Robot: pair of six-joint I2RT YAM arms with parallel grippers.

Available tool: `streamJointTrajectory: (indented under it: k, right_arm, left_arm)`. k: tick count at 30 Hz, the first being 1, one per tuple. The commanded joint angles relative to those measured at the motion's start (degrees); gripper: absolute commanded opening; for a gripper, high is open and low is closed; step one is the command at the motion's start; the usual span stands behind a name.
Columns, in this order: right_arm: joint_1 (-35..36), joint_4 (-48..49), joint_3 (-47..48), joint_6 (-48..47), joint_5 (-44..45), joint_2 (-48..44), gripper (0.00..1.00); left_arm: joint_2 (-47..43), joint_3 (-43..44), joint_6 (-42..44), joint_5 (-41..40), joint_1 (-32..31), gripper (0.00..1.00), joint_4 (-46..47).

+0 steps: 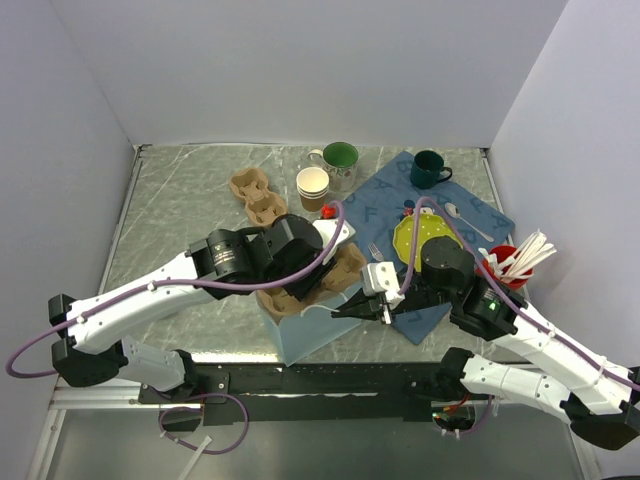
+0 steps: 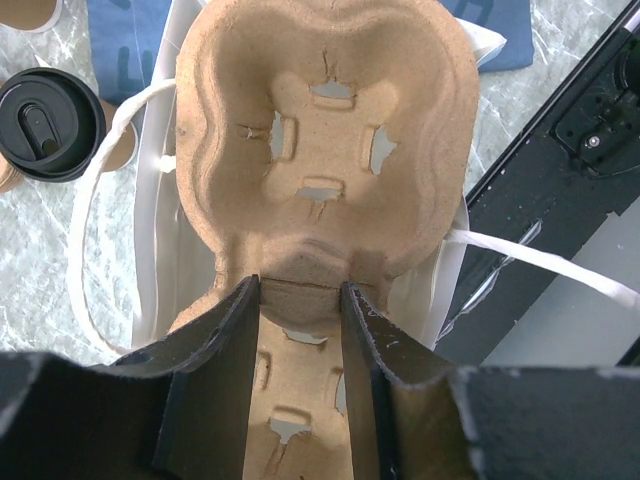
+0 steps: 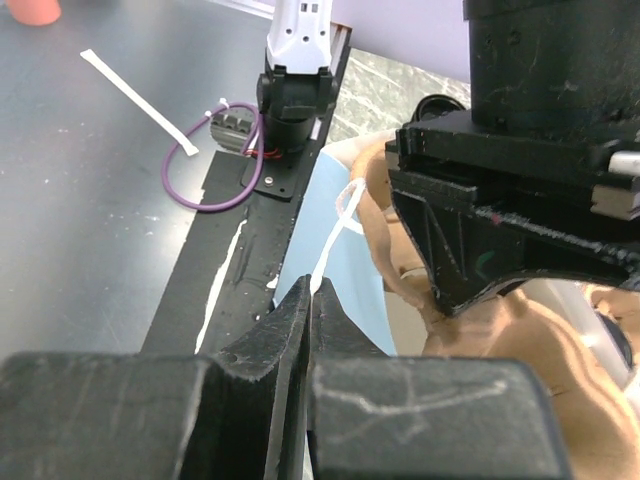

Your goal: Pack the takeout coffee

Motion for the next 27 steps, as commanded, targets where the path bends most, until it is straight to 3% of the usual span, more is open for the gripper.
streamJointTrajectory:
  k: [1, 7, 27]
  right_arm:
    - [0.4, 2.8, -0.4, 1.7, -1.8, -0.9, 0.00]
    - [0.4, 0.3, 1.0, 1.4, -6.0, 0.8, 0.00]
    - [0.3, -4.5, 0.3, 1.0, -7.8, -1.0, 0.00]
  left_arm:
    - [-1.7, -2.7, -0.5, -4.2, 0.0, 0.20, -0.5]
    - [-2.8, -2.7, -0.3, -5.5, 0.0, 0.21, -0.8]
    - [-1.5, -2.1, 0.4, -7.5, 0.0, 0.21, -1.0]
